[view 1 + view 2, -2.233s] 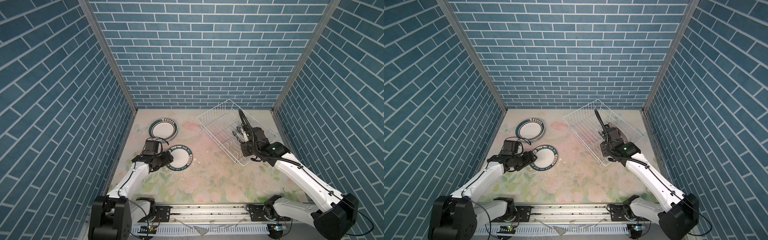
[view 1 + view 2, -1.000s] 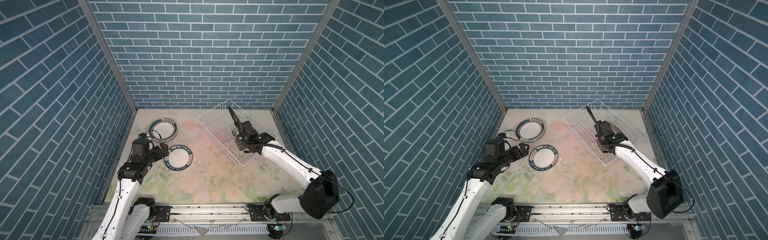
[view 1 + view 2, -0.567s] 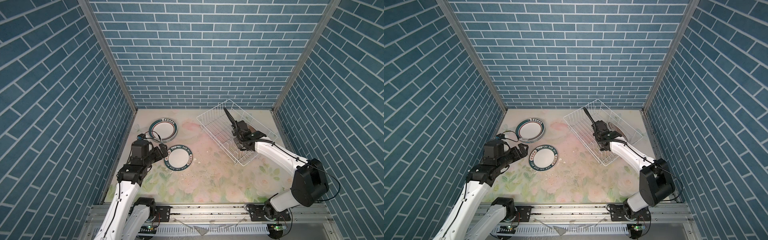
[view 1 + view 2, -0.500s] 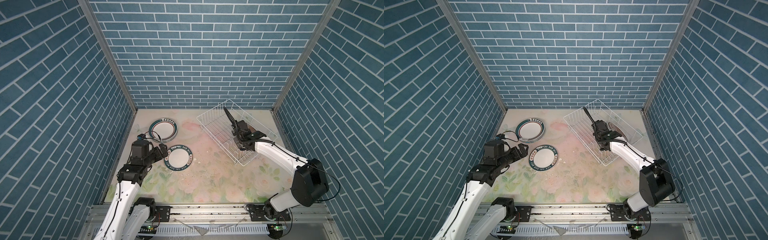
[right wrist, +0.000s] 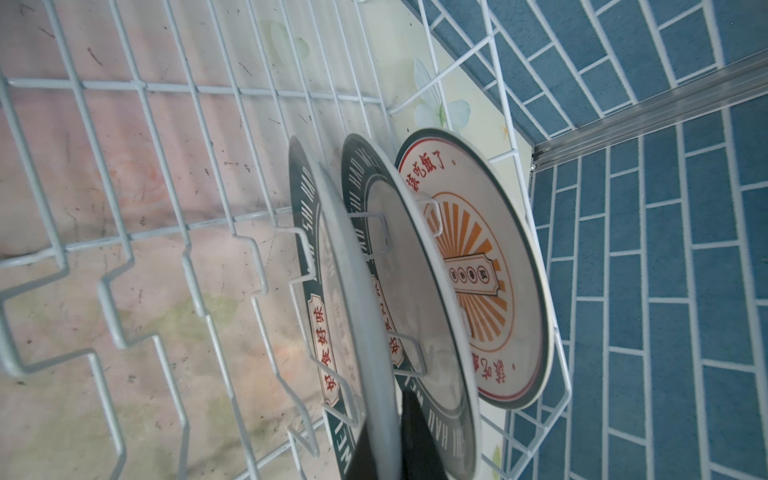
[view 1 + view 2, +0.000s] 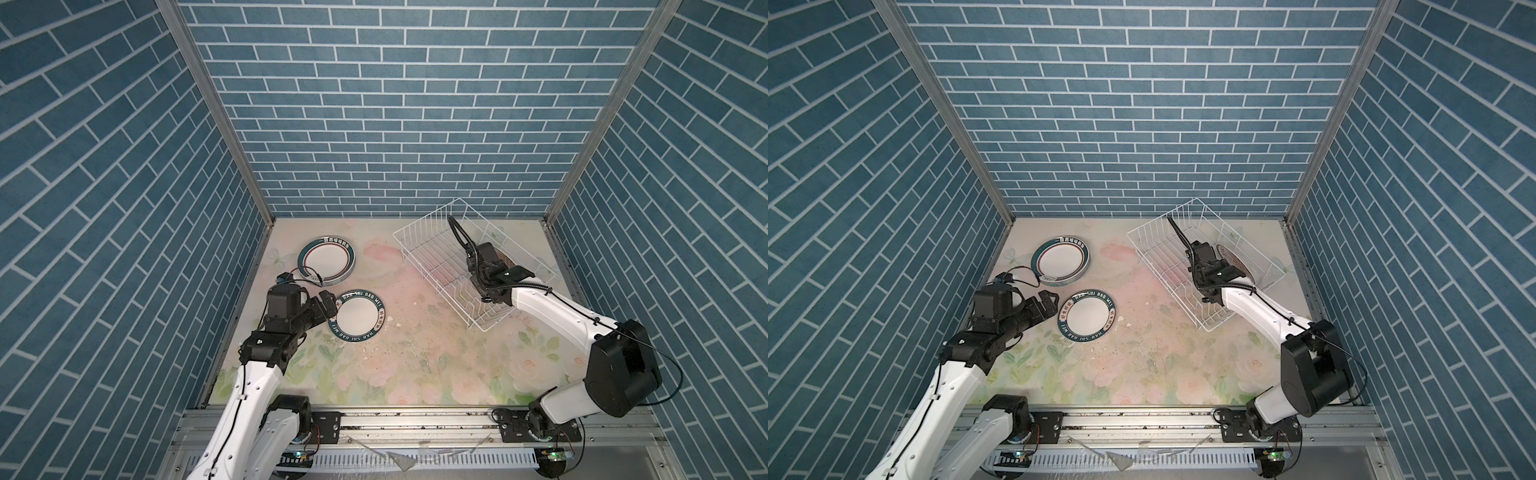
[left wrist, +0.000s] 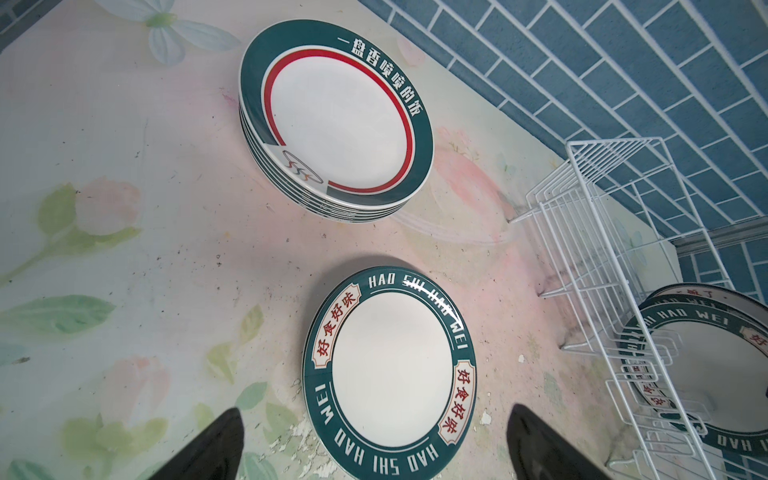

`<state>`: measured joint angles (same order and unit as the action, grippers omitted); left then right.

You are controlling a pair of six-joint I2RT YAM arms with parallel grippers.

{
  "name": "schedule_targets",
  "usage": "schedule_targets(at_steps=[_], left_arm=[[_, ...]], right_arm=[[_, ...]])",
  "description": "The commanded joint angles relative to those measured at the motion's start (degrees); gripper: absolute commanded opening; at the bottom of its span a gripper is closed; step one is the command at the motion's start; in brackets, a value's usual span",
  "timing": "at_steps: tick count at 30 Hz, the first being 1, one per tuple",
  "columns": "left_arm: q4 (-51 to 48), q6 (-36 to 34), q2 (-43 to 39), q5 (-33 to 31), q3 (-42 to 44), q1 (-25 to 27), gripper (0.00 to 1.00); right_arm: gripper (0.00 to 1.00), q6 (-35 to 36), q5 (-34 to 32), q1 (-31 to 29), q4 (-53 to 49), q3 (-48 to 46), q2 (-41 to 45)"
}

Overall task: Unload the plates from the dish rack
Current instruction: 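Withdraw the left gripper from the plate while right positions at the next rack plate, then grip the next green-rimmed plate in the rack with the right gripper and lift it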

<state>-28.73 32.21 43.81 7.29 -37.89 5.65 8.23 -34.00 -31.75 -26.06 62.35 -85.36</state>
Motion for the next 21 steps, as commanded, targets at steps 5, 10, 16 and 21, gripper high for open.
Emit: schedule_targets(at_steps=[5,10,16,21], left_arm=[[3.02,0.53,-0.83,0.23,2.3,0.15,0.99],[4.63,1.11,-1.59,0.46,3.86,0.15,0.99],[5.24,0.93,-2.42,0.19,4.66,0.15,0.99],[5.43,0.82,-2.41,0.18,4.93,0.15,0.99]], right_arm=[[0.01,-0.79,7.63,-0.16,0.13,-3.68,2.61],[0.0,-0.06,8.73,-0.16,-0.04,-4.08,4.44],[0.0,0.93,10.09,-0.24,0.2,-4.16,7.32],[0.0,2.46,10.38,-0.84,0.31,-3.44,10.1]])
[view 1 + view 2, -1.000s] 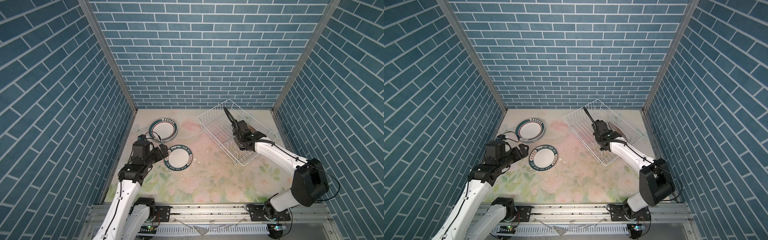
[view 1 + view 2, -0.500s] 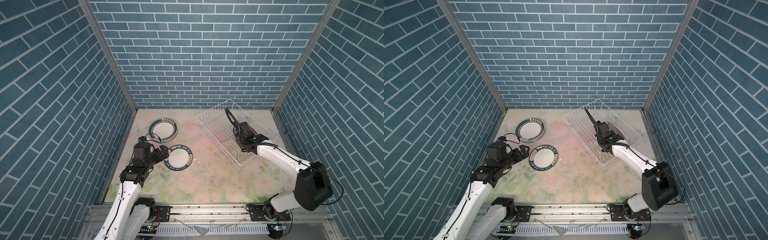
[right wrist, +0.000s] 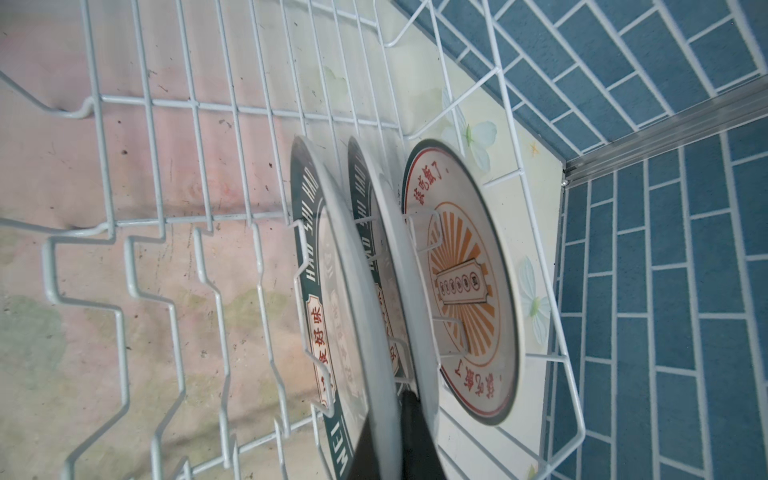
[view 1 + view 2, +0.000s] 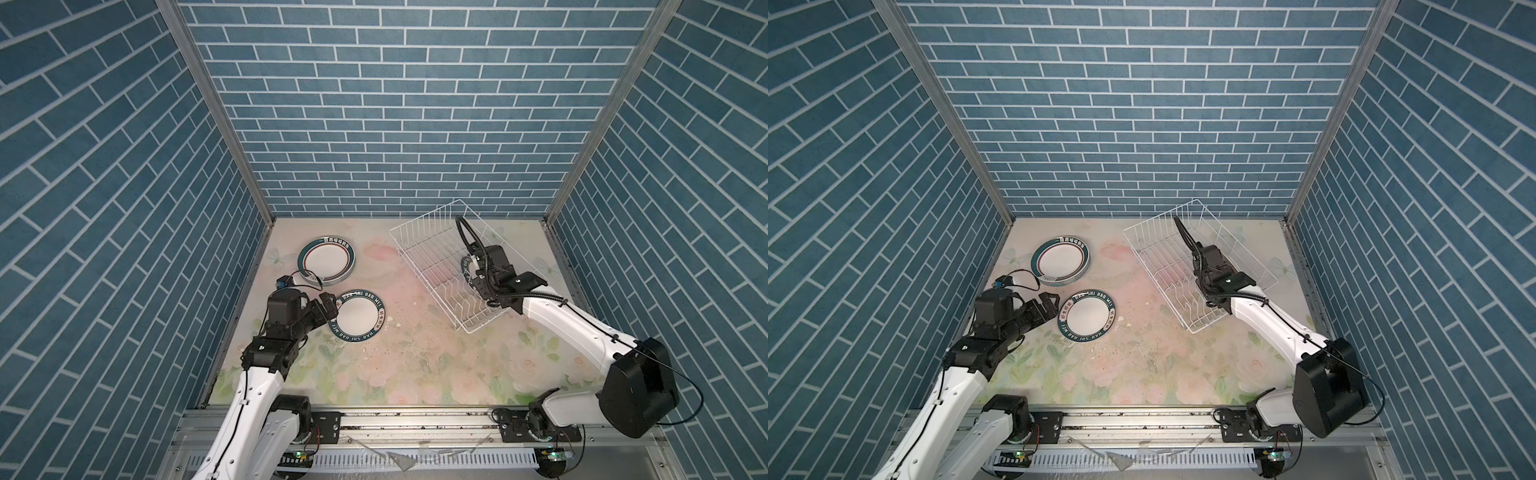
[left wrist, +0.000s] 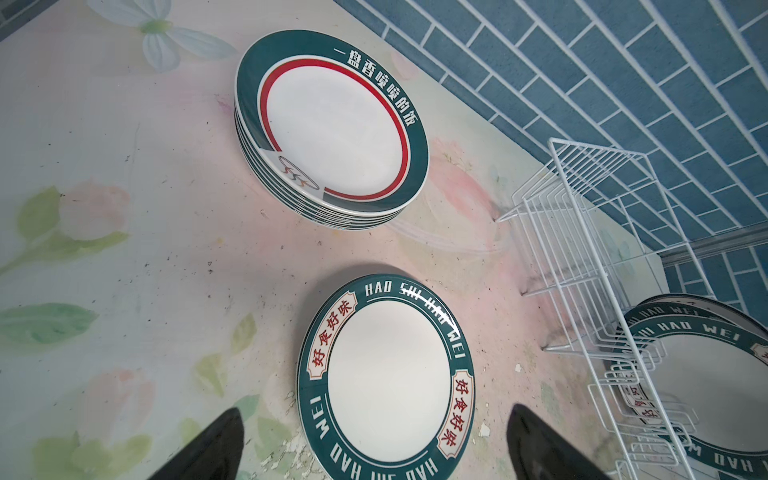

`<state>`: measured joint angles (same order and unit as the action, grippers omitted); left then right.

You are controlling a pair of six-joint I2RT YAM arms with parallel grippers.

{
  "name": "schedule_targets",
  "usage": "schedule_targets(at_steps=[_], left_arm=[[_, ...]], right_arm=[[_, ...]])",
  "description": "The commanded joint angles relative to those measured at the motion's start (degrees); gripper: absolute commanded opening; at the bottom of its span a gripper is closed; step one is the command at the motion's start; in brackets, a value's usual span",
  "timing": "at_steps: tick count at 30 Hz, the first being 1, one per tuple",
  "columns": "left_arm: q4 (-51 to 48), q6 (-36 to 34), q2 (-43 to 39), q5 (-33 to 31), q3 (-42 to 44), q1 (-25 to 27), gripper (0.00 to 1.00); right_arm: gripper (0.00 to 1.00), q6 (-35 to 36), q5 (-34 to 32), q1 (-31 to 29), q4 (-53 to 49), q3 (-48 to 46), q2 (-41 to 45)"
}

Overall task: Unload the plates from the dish rack
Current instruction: 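Grip the next green-rimmed plate in the rack with the right gripper and lift it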

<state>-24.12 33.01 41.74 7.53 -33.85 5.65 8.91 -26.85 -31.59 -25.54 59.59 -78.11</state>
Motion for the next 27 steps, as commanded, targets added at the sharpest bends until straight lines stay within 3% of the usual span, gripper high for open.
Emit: schedule_targets(at_steps=[1,17,23,27], left_arm=[[0.83,0.03,-0.21,0.31,0.9,0.15,0.99],[-0.11,-1.17,3.51,2.7,-1.13,0.15,0.99],[1.23,-1.37,4.27,4.51,-1.37,0.15,0.99],[3.74,-1.33,3.92,7.19,-0.63,0.15,0.99]], right_arm=[[0.0,2.05,3.07,-1.23,-0.3,-0.28,3.34],[0.0,5.71,1.59,-7.02,0.44,7.23,8.19],[0.0,4.92,2.47,-8.1,4.49,5.9,12.34],[0.0,2.8,3.13,-8.11,12.72,1.57,16.54]])
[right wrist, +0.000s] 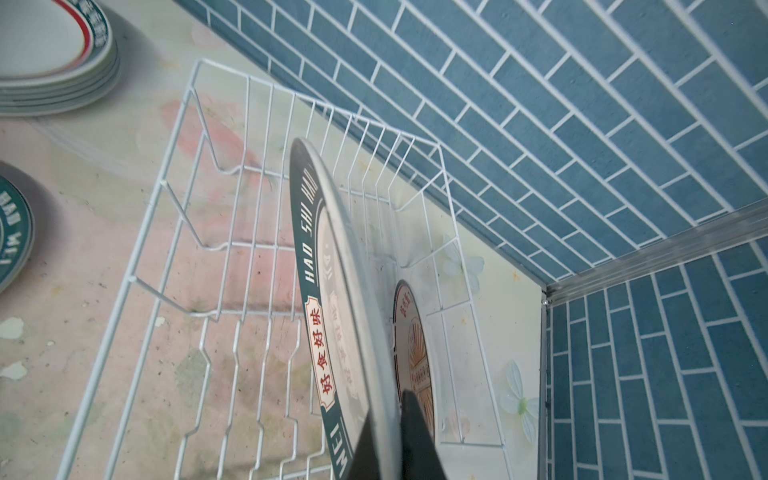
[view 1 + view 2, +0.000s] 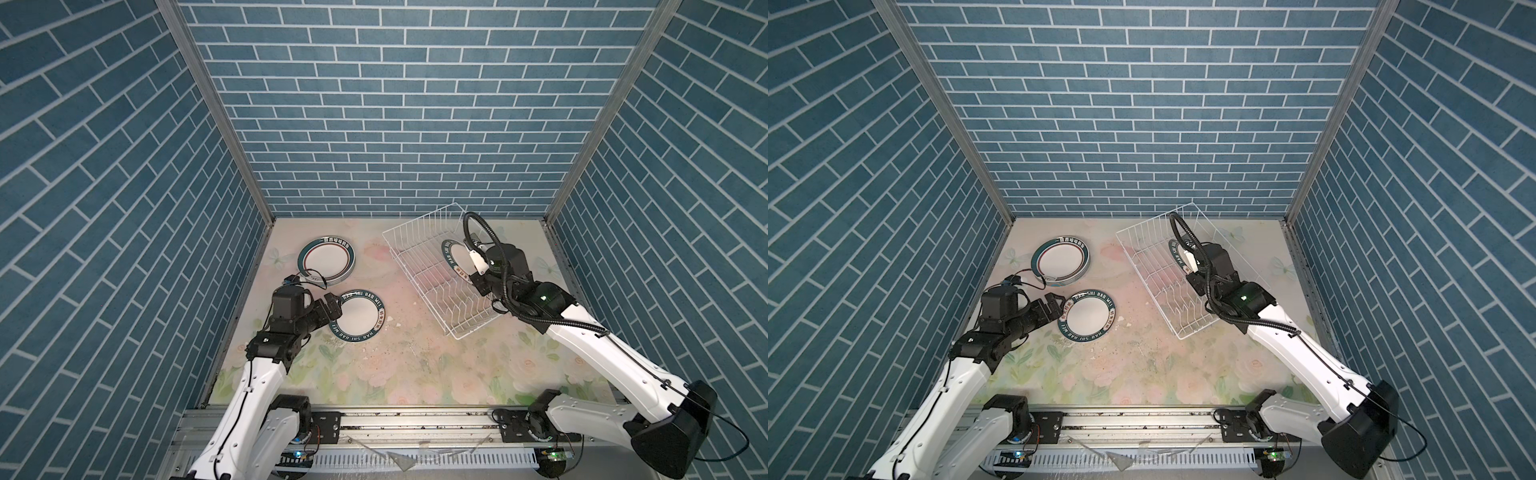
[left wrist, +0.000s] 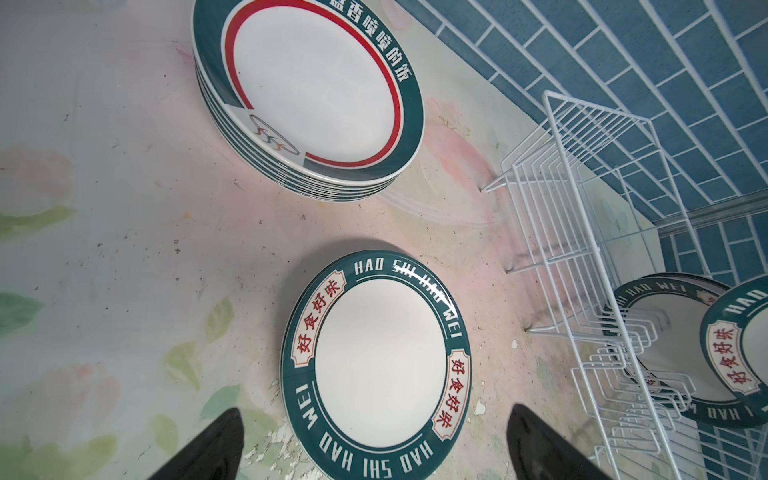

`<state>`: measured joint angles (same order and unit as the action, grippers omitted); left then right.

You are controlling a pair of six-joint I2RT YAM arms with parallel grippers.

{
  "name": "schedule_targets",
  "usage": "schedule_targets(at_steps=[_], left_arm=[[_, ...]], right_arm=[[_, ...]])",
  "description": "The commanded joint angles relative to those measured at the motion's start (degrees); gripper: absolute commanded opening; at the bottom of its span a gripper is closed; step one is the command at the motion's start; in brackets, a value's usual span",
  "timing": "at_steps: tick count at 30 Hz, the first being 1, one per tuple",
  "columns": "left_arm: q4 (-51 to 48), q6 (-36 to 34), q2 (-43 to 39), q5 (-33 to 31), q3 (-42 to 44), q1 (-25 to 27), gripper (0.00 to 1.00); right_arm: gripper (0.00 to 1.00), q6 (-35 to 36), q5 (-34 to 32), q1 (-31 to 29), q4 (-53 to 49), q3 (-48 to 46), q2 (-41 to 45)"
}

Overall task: Unload the plates from the dish rack
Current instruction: 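Grip the next green-rimmed plate in the rack with the right gripper and lift it, then bring the plate toward the left gripper and close left on its rim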

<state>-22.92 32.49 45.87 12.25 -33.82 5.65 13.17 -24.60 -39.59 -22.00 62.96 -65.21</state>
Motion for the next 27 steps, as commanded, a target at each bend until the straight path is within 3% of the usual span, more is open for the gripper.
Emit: schedule_targets(at_steps=[1,10,16,22,27], left_arm=[[3.44,-0.81,-0.45,3.45,-0.41,0.15,0.99],[19.28,2.8,-0.58,13.78,4.67,0.46,0.99],[27.87,3.96,1.8,16.88,5.94,1.73,0.99],[34.39,4.57,5.71,19.78,5.01,3.87,0.98],[40.84,6.64,10.35,22.26,5.77,4.72,0.98]], right_arm=[[0.0,-2.97,0.96,-0.12,12.33,-3.55,5.06],[0.0,-27.72,8.87,-0.06,33.77,-18.05,11.23],[0.0,-44.91,17.76,-0.11,36.38,-19.47,8.2],[0.0,-52.04,30.46,0.11,27.9,-11.9,0.69],[0.0,-56.15,41.27,0.06,31.76,-8.95,-6.84]])
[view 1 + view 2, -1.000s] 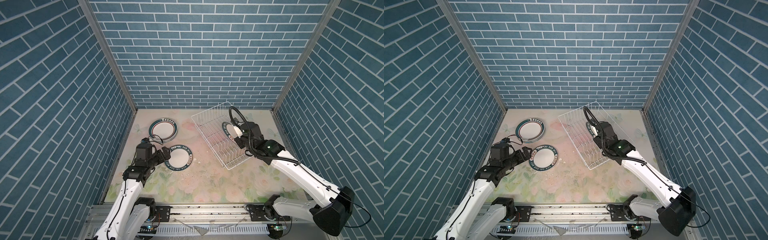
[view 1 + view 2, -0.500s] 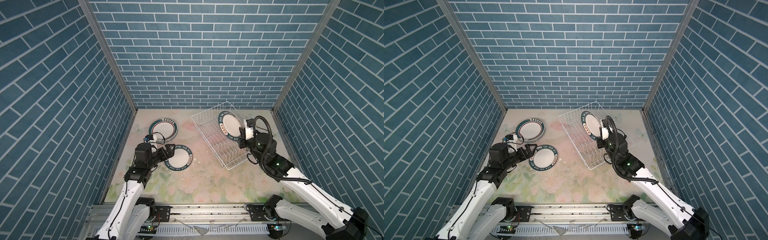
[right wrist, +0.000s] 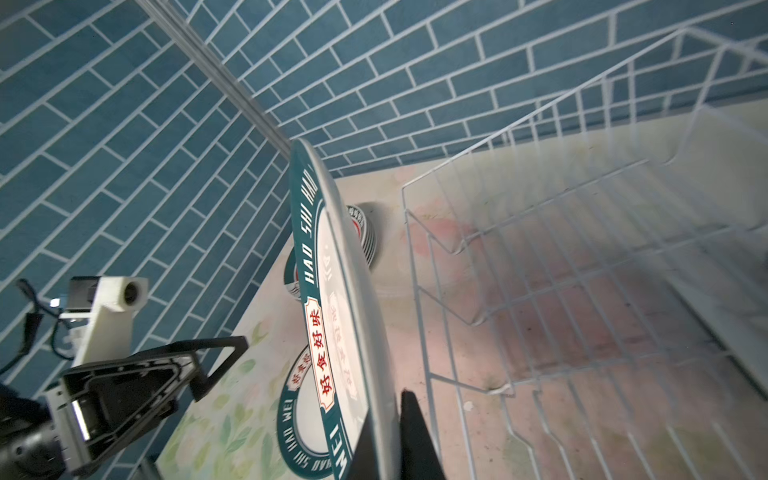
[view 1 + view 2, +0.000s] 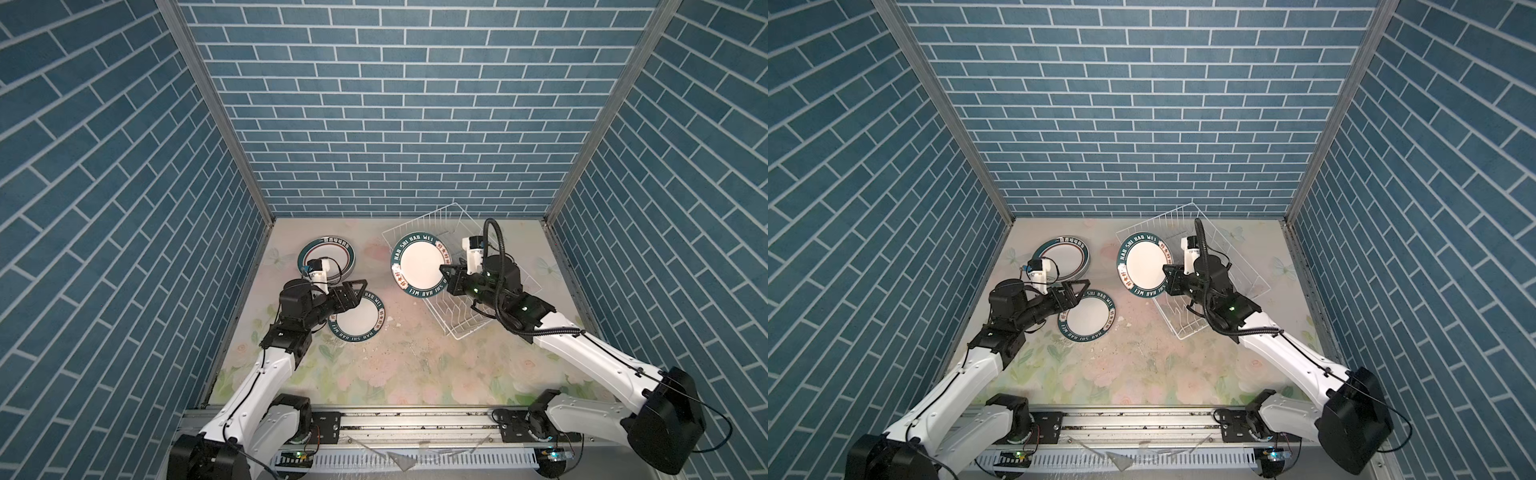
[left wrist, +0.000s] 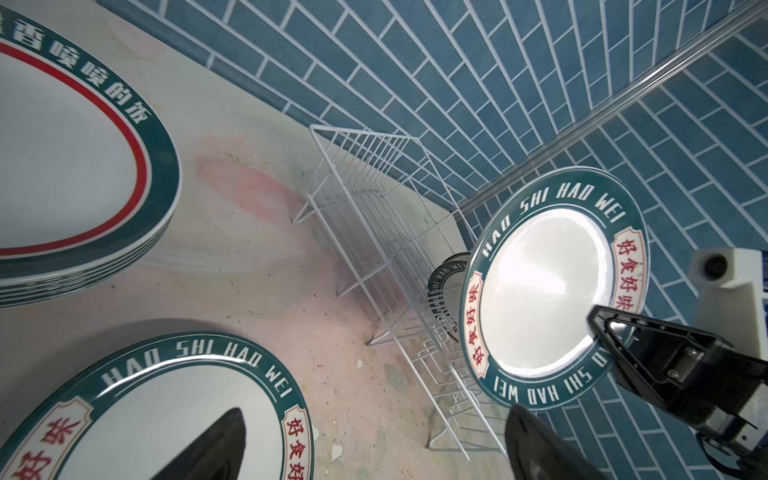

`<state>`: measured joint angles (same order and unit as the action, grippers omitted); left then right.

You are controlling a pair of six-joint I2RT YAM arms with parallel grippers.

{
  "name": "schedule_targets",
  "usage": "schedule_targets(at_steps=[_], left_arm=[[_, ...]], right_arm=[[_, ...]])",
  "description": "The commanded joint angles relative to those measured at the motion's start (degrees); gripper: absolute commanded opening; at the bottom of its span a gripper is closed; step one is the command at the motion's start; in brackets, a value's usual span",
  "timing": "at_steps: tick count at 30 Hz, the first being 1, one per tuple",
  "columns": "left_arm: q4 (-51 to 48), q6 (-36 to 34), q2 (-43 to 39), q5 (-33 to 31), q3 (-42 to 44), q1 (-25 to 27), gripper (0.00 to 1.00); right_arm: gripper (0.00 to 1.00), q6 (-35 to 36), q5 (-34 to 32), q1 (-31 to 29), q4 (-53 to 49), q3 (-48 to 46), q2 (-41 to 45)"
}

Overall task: Unload the plates from the dish rack
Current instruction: 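Bring the plate toward the left gripper and close left on its rim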

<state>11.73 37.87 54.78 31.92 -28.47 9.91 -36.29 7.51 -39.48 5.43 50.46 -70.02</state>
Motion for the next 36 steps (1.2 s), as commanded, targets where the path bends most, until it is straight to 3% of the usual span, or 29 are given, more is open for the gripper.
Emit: schedule_targets(at_steps=[1,9,15,21,36], left_arm=[[7.44,1.53,2.15,3.04,0.71,0.46,0.98],[12.53,2.25,5.34,5.21,1.42,0.55,0.94],[15.64,3.69,9.23,7.48,1.02,0.55,0.82],[16.49,4.79,10.33,8.06,0.93,0.55,0.55],[17.51,6.83,9.23,12.53,1.26,0.56,0.21]], right_arm=[[0.0,-7.33,10.12,-0.02,5.21,3.97,-3.29],[0.0,-13.03,17.63,-0.05,14.4,4.77,-11.38],[0.0,-16.67,21.24,0.02,19.74,4.34,-14.29],[0.0,-18.02,22.7,-0.04,22.05,3.41,-15.38],[0.0,-20.43,27.17,-0.01,28.39,3.64,-19.1]])
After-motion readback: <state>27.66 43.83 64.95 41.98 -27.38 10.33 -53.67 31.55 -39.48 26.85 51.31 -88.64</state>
